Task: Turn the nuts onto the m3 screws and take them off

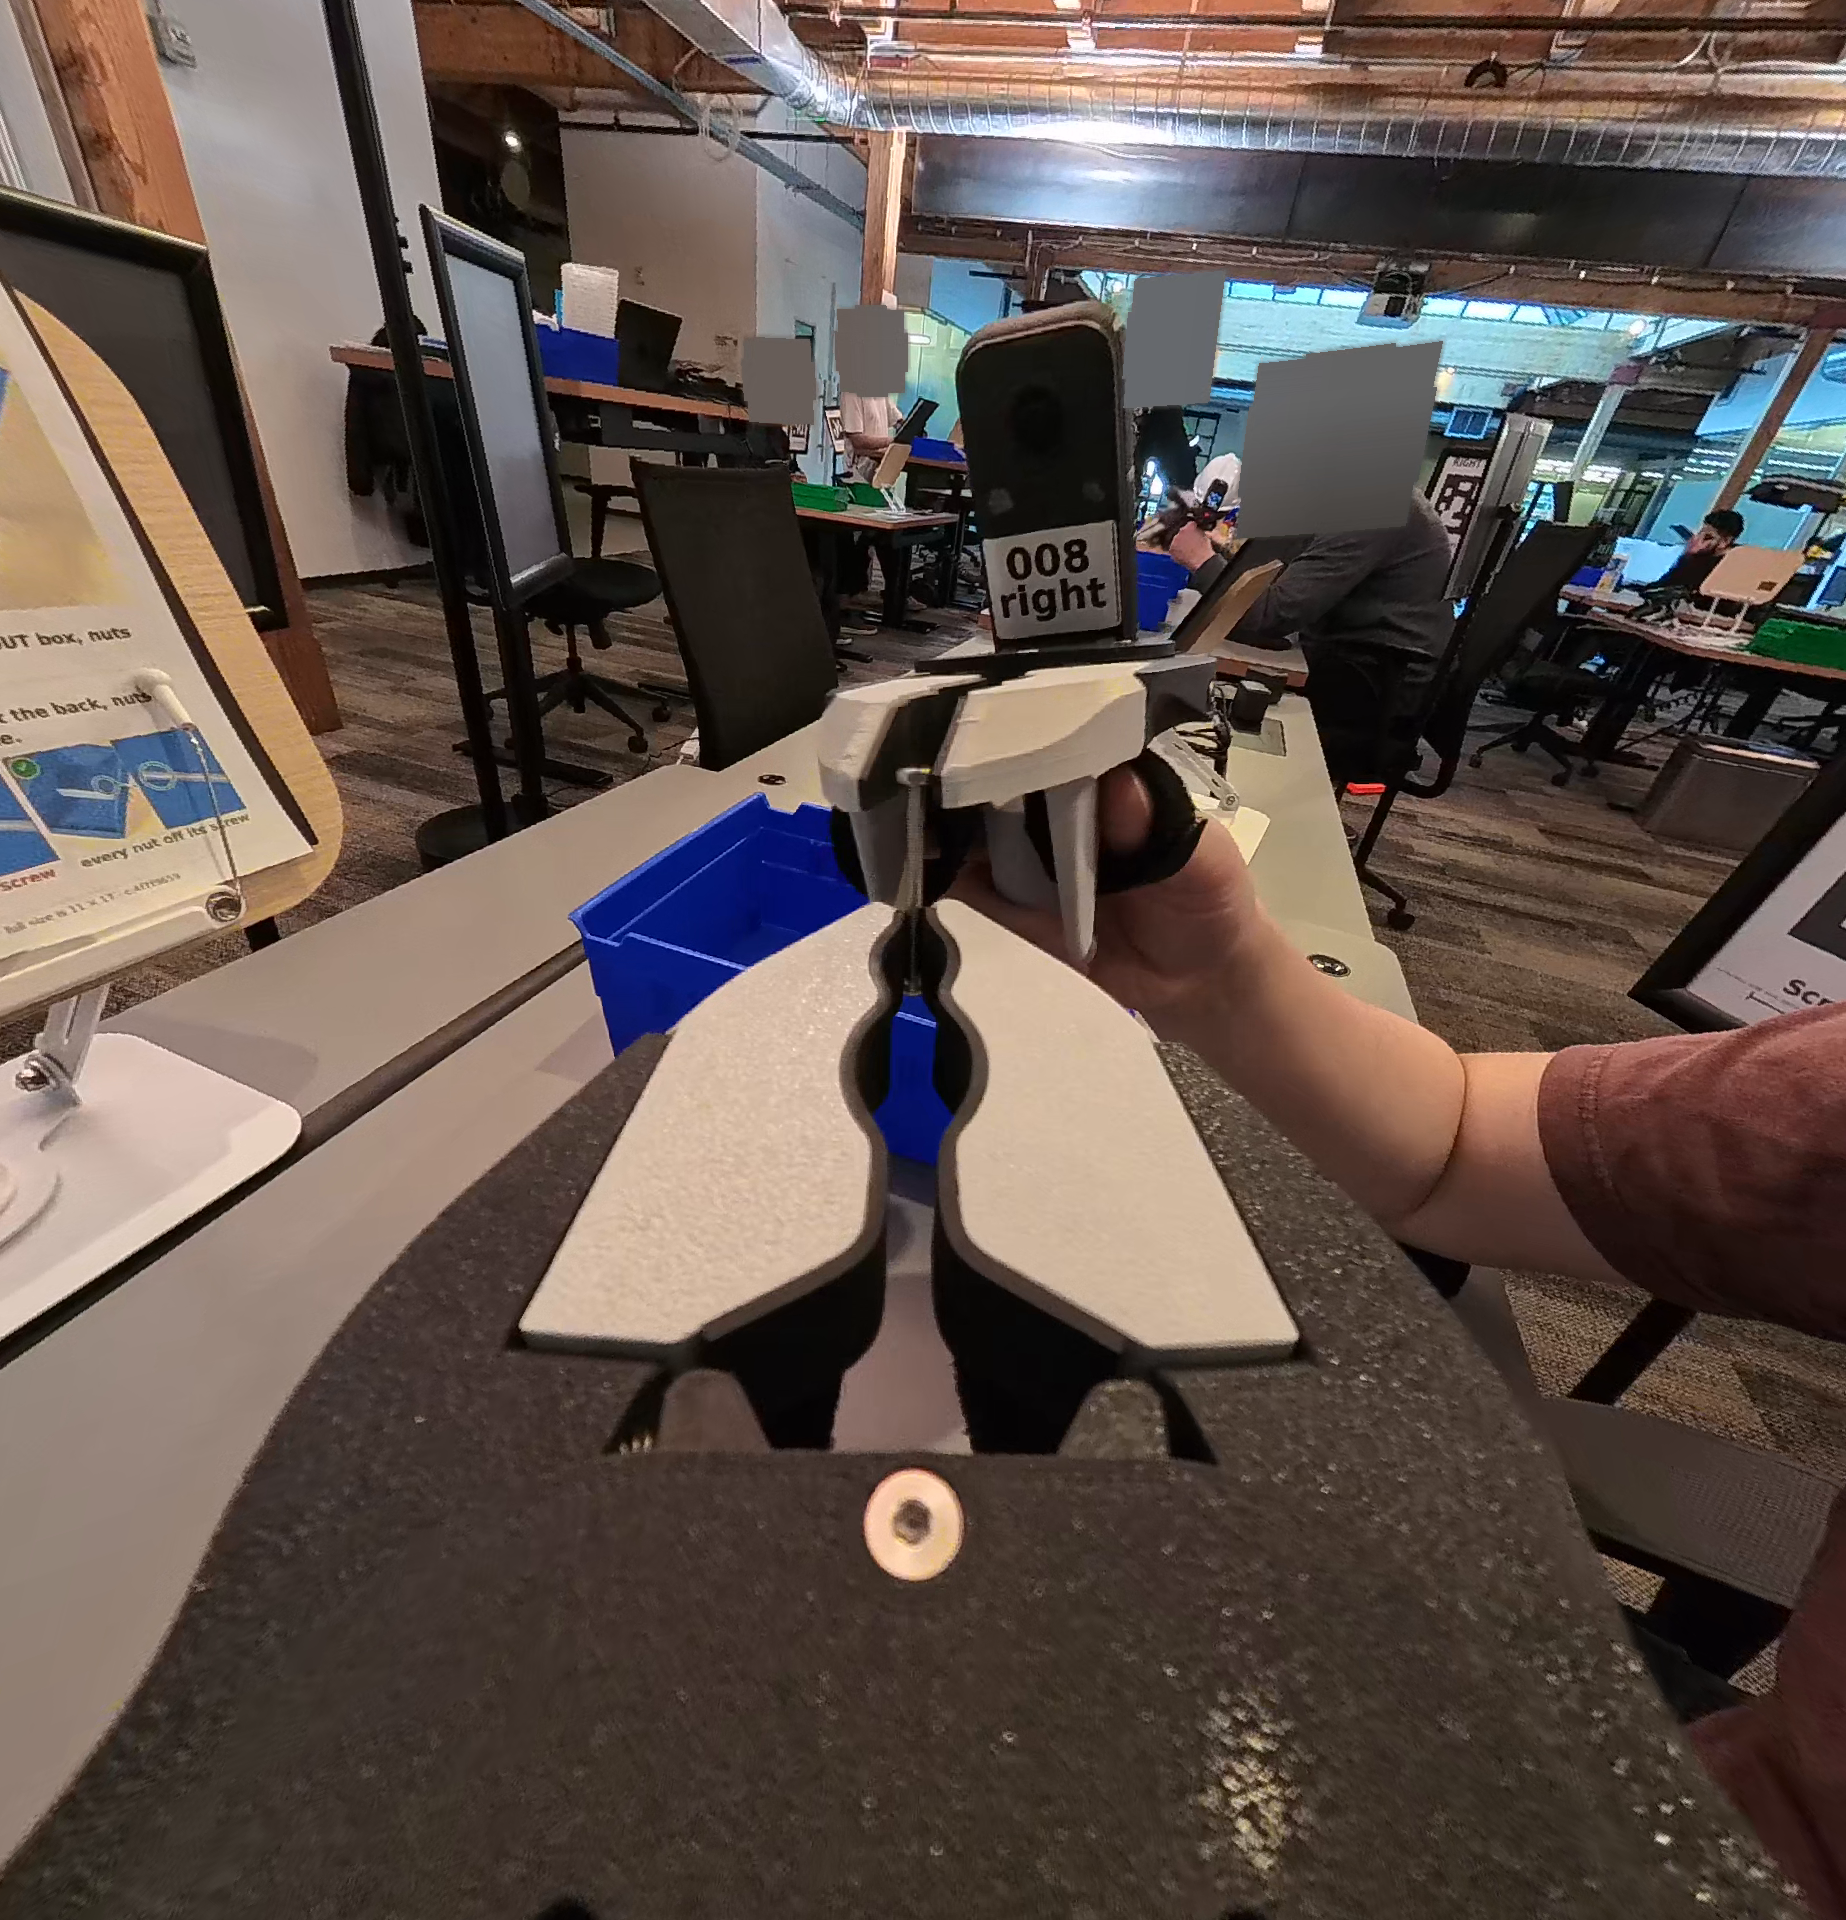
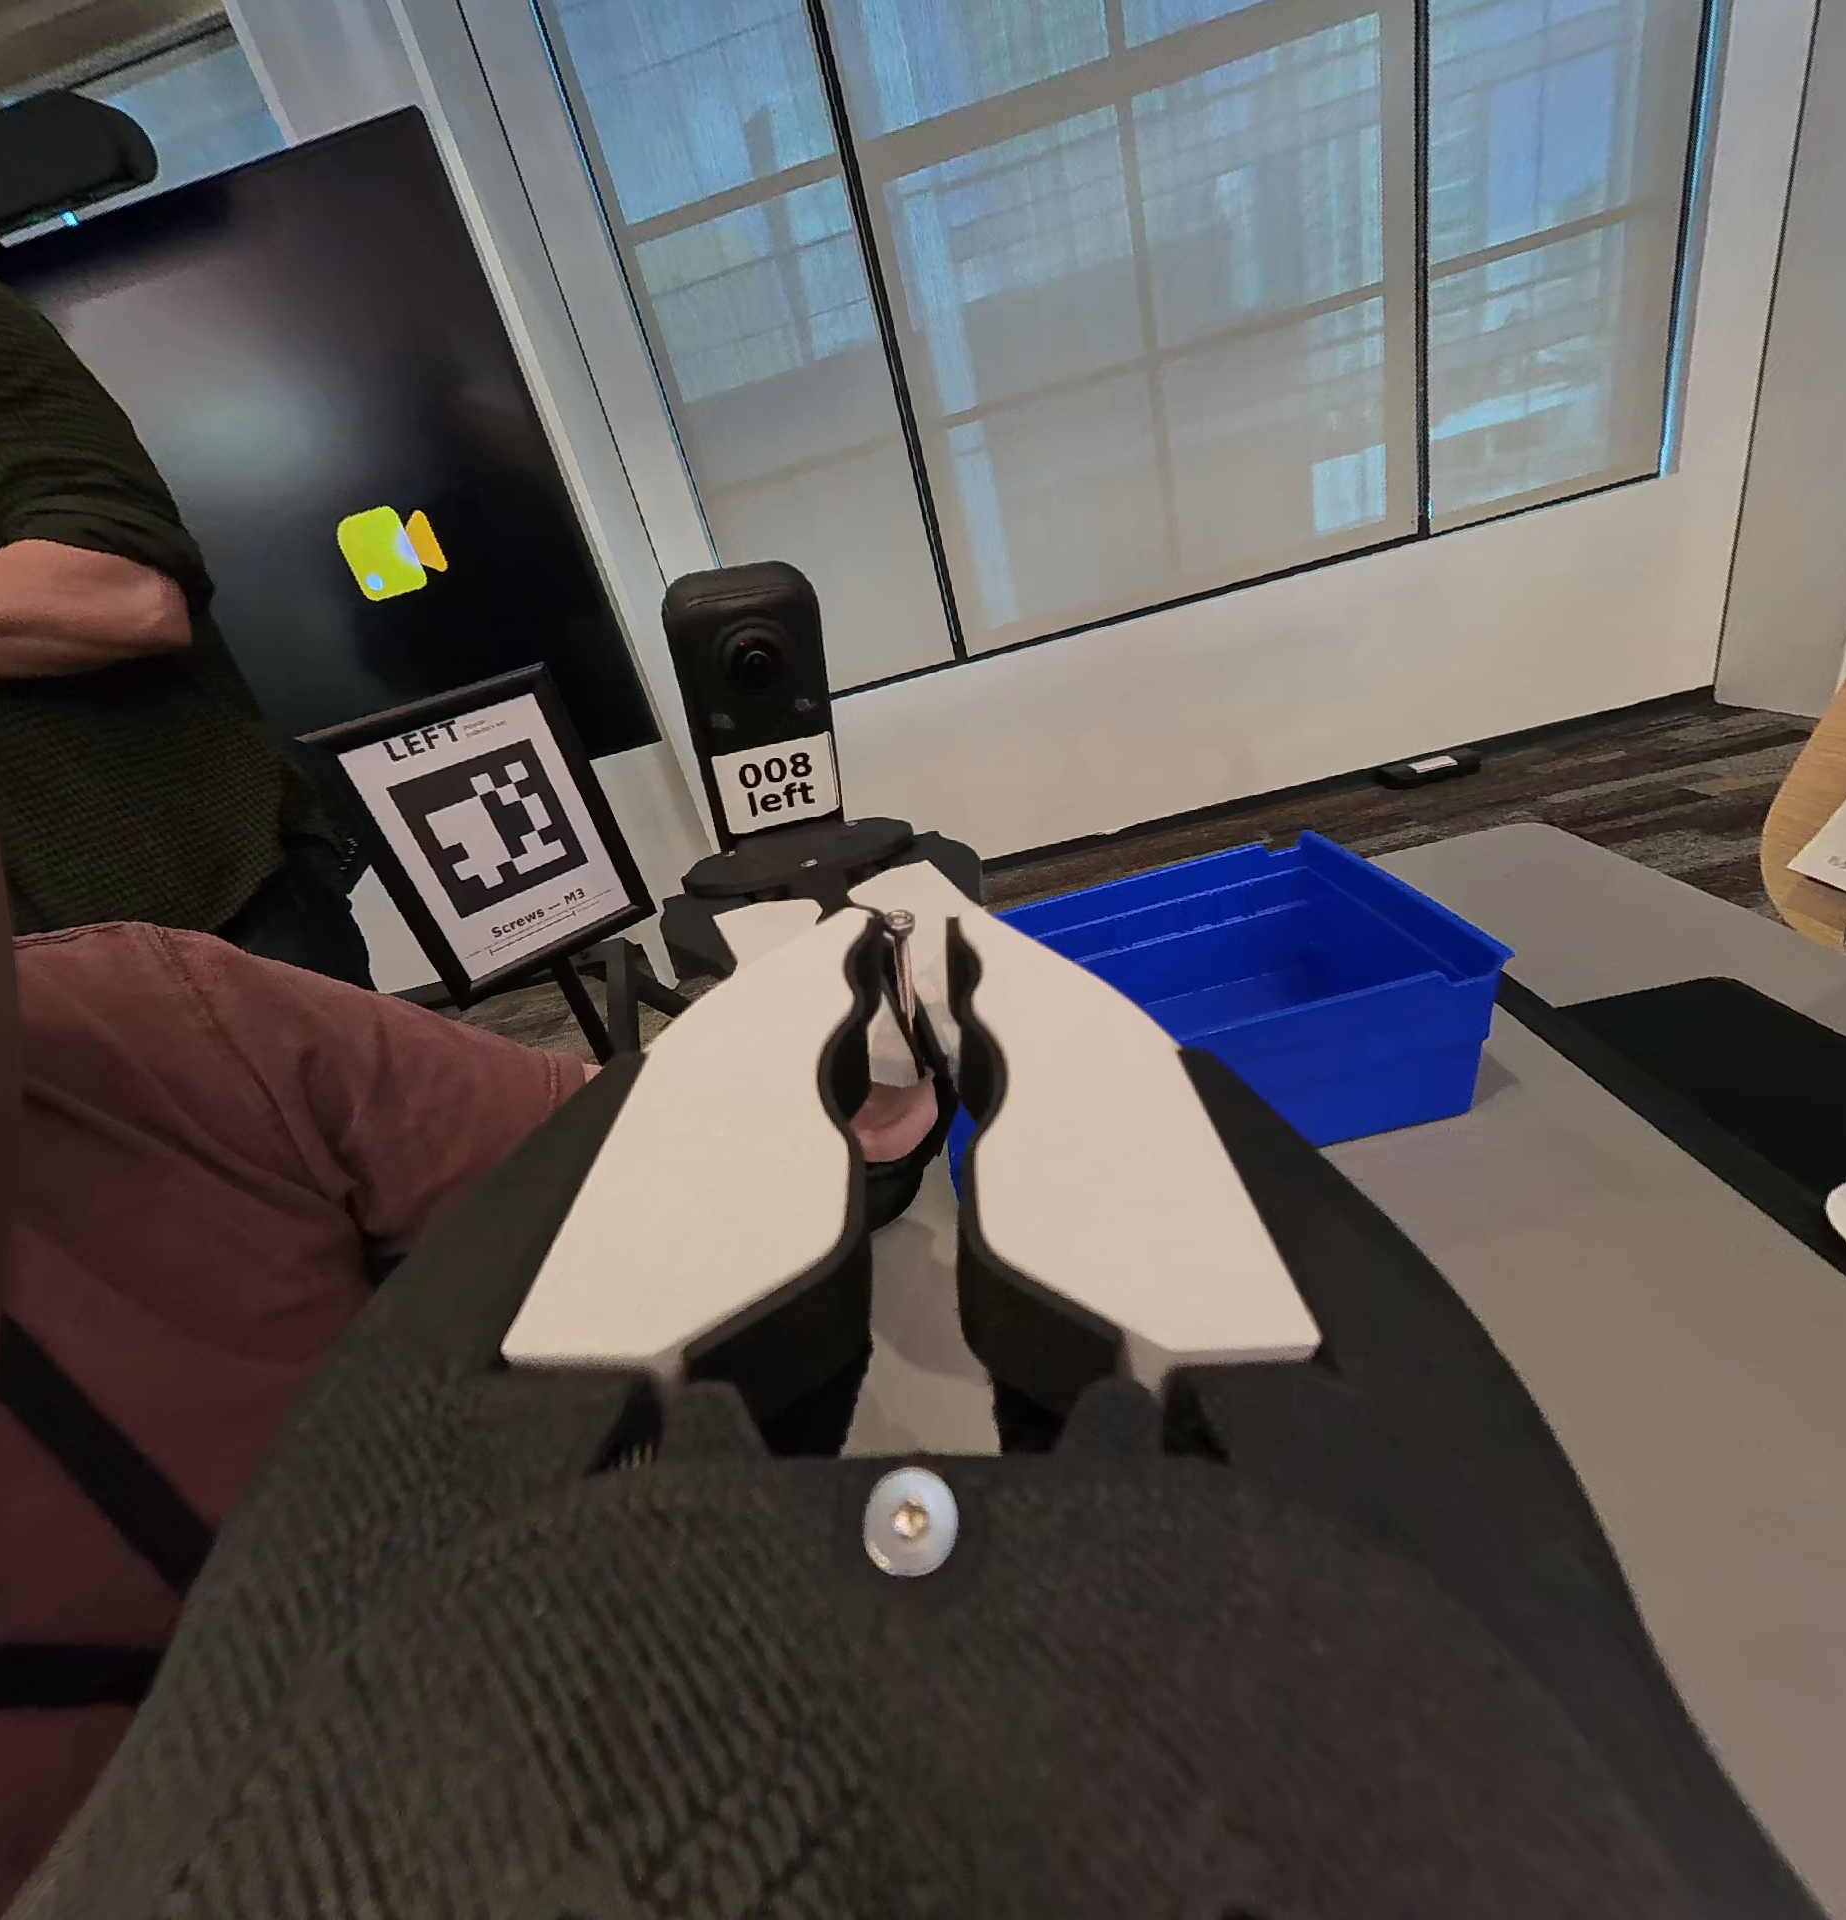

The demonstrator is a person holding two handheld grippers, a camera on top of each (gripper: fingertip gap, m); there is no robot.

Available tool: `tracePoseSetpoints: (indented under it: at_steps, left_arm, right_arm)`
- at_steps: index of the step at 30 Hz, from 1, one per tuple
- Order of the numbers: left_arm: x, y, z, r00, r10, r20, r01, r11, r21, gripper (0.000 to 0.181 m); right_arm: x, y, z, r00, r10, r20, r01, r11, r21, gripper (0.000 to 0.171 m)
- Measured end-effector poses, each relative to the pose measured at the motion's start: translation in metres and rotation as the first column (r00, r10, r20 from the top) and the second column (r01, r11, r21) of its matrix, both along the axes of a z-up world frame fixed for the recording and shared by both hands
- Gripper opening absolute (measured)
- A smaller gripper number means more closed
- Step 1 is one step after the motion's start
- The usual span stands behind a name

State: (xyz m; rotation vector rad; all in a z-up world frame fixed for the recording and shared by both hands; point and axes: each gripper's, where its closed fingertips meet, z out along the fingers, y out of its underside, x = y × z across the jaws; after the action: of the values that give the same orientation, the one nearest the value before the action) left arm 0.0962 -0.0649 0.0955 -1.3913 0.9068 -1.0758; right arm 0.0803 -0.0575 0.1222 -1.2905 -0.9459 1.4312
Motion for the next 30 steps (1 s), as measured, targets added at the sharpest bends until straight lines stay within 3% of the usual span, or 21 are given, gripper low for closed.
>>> tracePoseSetpoints:
  at_steps: [12,17,23,30]
  left_arm:
    - [0.000,0.000,-0.001,1.000,-0.008,0.000,0.008,1.000,-0.012,0.002]
    - [0.001,-0.006,0.001,0.998,-0.065,0.028,0.066,0.997,-0.046,0.002]
    - [0.007,-0.029,0.010,0.957,-0.262,0.123,0.277,0.953,-0.124,0.002]
    - [0.013,-0.072,0.018,0.815,-0.541,0.209,0.574,0.803,-0.159,0.002]
  right_arm:
    - [0.000,-0.002,0.000,1.000,0.009,0.002,-0.009,1.000,0.026,0.005]
    - [0.000,-0.007,0.002,0.997,0.074,-0.036,-0.074,0.997,-0.008,0.005]
    - [0.006,-0.025,0.009,0.959,0.258,-0.114,-0.261,0.965,-0.013,0.005]
    - [0.015,-0.064,0.016,0.852,0.498,-0.159,-0.492,0.867,0.080,0.006]
